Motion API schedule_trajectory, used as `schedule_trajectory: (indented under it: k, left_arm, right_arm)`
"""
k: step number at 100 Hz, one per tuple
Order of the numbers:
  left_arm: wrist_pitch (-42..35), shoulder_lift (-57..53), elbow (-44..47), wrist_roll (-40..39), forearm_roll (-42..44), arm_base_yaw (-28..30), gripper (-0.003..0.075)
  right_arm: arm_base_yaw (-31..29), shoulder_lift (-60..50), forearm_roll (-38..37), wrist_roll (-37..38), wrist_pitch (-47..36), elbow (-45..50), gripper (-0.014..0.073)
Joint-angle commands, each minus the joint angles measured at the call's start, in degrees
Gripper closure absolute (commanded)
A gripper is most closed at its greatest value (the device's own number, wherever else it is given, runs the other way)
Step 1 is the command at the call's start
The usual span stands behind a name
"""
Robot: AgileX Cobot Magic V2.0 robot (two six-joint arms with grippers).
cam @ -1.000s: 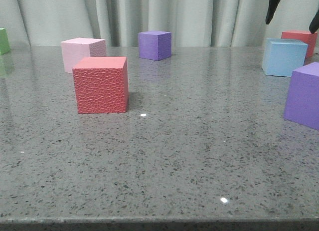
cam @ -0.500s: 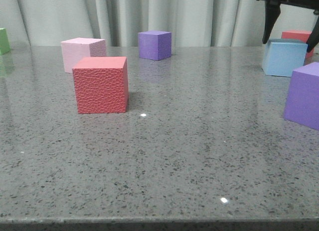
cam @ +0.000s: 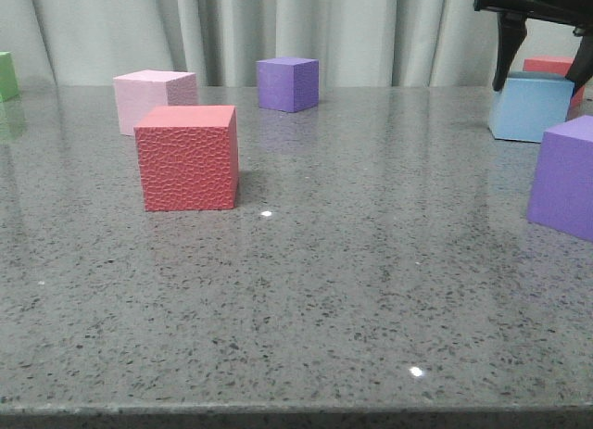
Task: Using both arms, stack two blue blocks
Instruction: 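Reach the right gripper down and grasp the light blue cube, then lift the light blue cube with the right gripper toward the table center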
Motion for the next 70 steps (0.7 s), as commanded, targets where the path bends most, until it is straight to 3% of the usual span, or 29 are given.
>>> schedule_trajectory:
  k: [1, 39, 70]
  left_arm:
    - [-4.2, 0.2, -1.9, -0.2, -0.6, 0.1, 0.0079]
    - [-4.2, 0.2, -1.9, -0.2, -0.6, 0.1, 0.0079]
    - [-4.2, 0.2, -1.9, -0.2, -0.6, 0.1, 0.0079]
  right_arm:
    - [-0.1, -3.4, -0.3, -0.6, -0.9, -1.8, 0.0143]
    - [0.2, -3.4, -0.2, -1.0, 1.4, -2.8, 0.0143]
    - [5.7, -3.5, -0.2, -2.3, 6.5, -11.0, 0.0143]
